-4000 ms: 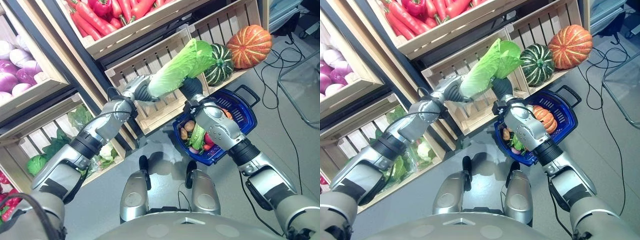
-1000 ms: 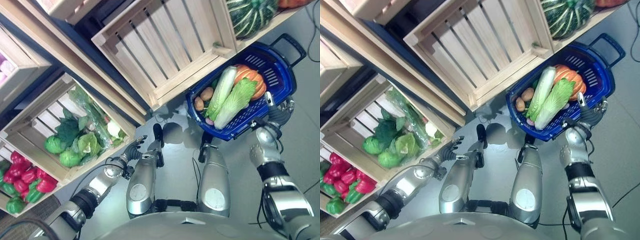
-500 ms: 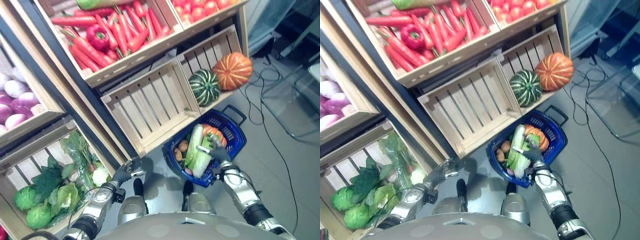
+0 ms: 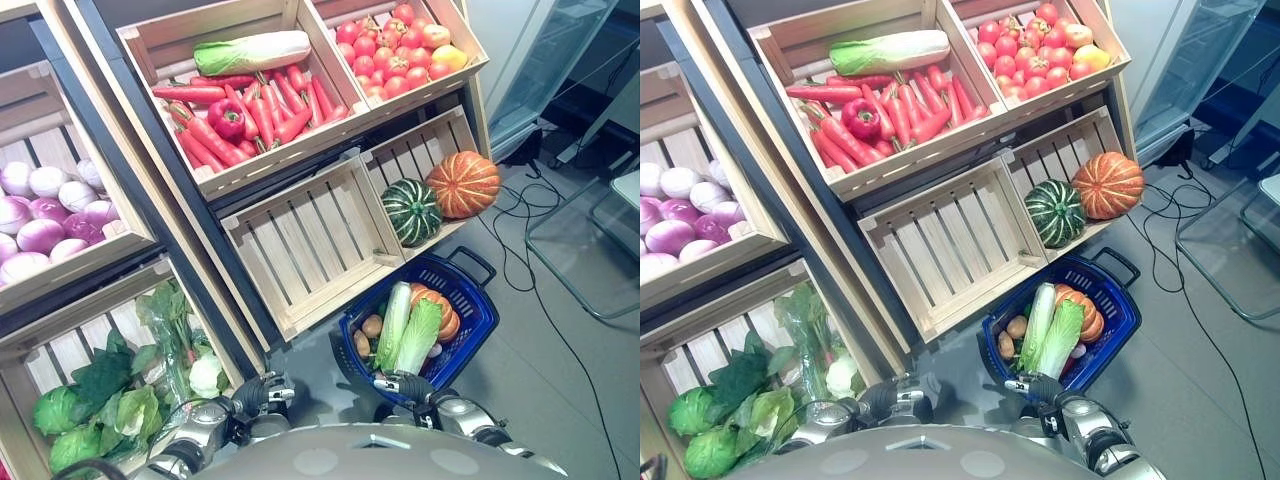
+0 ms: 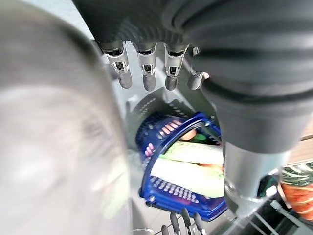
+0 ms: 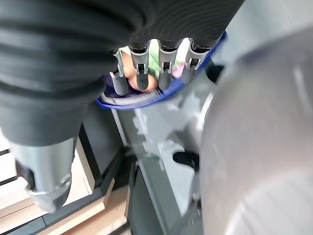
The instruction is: Pick up fruits and vegetables into the basket
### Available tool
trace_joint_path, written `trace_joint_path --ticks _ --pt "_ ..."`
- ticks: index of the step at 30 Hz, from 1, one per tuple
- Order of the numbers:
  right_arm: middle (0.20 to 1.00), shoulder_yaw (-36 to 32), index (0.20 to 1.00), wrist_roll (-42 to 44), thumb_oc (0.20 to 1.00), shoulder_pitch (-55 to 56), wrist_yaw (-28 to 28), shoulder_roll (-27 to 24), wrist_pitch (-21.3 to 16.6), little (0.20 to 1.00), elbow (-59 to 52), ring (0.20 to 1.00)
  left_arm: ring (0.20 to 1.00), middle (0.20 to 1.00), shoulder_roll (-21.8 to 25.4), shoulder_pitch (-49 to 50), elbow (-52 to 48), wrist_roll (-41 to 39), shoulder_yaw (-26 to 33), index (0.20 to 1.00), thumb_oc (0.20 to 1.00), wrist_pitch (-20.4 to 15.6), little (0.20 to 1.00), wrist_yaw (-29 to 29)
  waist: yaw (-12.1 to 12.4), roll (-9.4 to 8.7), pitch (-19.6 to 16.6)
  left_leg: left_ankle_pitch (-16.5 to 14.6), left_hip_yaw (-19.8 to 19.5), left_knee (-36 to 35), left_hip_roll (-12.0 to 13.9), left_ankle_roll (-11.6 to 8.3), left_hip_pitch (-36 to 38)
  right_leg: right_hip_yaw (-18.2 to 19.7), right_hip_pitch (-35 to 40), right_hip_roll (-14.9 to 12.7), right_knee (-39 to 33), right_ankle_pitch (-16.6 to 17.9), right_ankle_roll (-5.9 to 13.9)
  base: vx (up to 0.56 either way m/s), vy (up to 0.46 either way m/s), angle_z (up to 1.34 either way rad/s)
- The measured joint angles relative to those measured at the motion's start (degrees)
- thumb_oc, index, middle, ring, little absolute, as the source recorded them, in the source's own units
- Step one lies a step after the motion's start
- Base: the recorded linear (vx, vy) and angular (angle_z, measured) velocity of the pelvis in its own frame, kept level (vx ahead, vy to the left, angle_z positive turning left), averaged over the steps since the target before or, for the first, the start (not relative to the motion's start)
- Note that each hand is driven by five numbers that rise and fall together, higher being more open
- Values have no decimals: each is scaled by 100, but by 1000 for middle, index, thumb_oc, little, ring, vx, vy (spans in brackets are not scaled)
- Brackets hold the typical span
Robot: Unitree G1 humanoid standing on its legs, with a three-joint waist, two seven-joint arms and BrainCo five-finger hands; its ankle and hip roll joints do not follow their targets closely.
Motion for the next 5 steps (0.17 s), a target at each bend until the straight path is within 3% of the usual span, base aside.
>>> trace_joint_path --ticks 5 --pt "1000 -41 1000 -17 1000 -5 246 36 241 1000 201 1000 1000 1000 -71 -63 154 28 117 1000 1000 343 1000 -88 -3 85 -167 -48 72 -3 12 15 93 80 42 9 -2 -2 1 45 14 -8"
